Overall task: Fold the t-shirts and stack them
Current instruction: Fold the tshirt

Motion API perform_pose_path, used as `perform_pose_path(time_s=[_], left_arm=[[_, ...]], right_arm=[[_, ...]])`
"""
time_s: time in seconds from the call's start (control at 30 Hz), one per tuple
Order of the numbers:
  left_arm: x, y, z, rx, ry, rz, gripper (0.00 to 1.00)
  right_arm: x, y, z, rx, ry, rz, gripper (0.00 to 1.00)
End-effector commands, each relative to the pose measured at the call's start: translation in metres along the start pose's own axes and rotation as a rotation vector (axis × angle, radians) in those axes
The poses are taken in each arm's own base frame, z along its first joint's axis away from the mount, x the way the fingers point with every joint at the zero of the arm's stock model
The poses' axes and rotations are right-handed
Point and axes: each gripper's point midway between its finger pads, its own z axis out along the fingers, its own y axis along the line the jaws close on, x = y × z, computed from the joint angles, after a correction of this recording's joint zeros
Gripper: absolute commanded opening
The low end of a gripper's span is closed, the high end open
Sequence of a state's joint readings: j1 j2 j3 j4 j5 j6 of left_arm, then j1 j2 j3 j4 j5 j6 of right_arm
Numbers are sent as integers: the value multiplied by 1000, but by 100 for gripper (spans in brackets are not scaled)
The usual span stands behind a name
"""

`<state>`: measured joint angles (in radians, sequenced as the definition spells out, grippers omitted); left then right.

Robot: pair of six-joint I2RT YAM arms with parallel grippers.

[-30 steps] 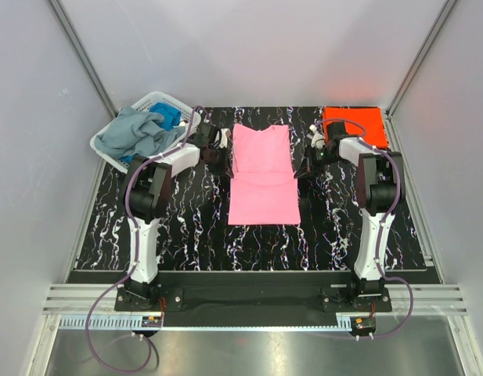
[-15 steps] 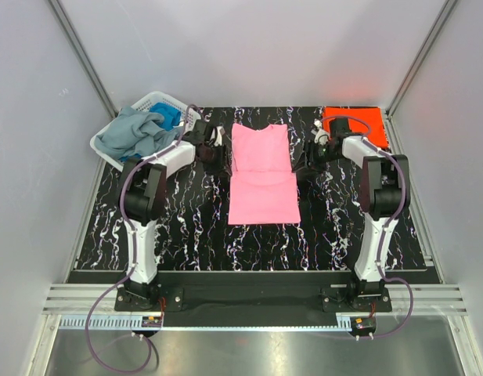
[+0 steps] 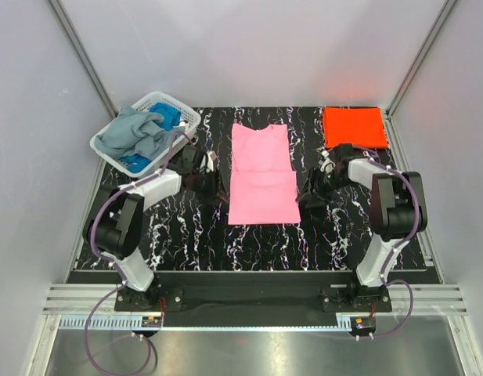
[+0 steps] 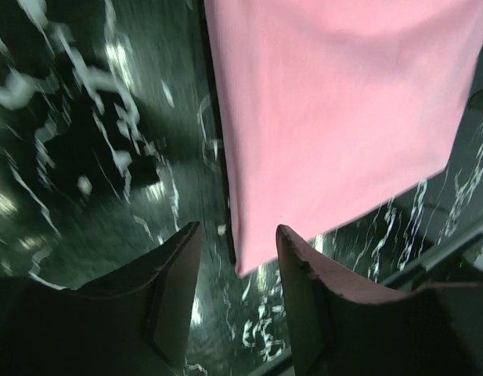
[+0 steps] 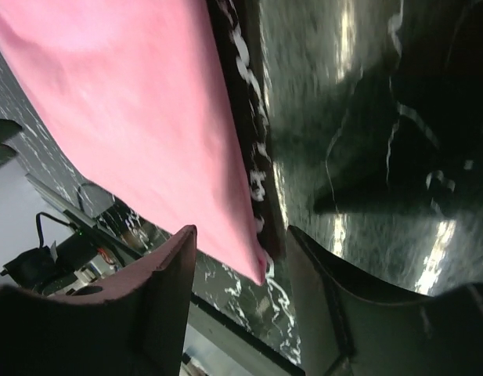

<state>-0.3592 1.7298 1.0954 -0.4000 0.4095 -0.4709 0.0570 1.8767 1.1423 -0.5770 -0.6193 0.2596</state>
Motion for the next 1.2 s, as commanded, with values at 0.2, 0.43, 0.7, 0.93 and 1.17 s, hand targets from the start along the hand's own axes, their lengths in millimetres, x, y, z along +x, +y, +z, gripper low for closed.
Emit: perform_pose_path(time_s=[0.2, 0.43, 0.7, 0.93, 1.17], left_arm=[[55, -27, 3, 36, 42, 12, 49], [75, -9, 24, -17, 78, -7, 50], [85, 3, 33, -66, 99, -5, 11], [97, 34, 20, -218, 83, -47, 0], [106, 41, 11, -246, 87, -57, 0]], right_arm=[[45, -1, -7, -6, 11, 73, 57], [65, -10, 6, -27, 40, 99, 51], [66, -17, 9, 2, 23, 109, 17], [75, -26, 5, 79, -15, 127, 0], [90, -20, 12, 100, -25, 131, 0]])
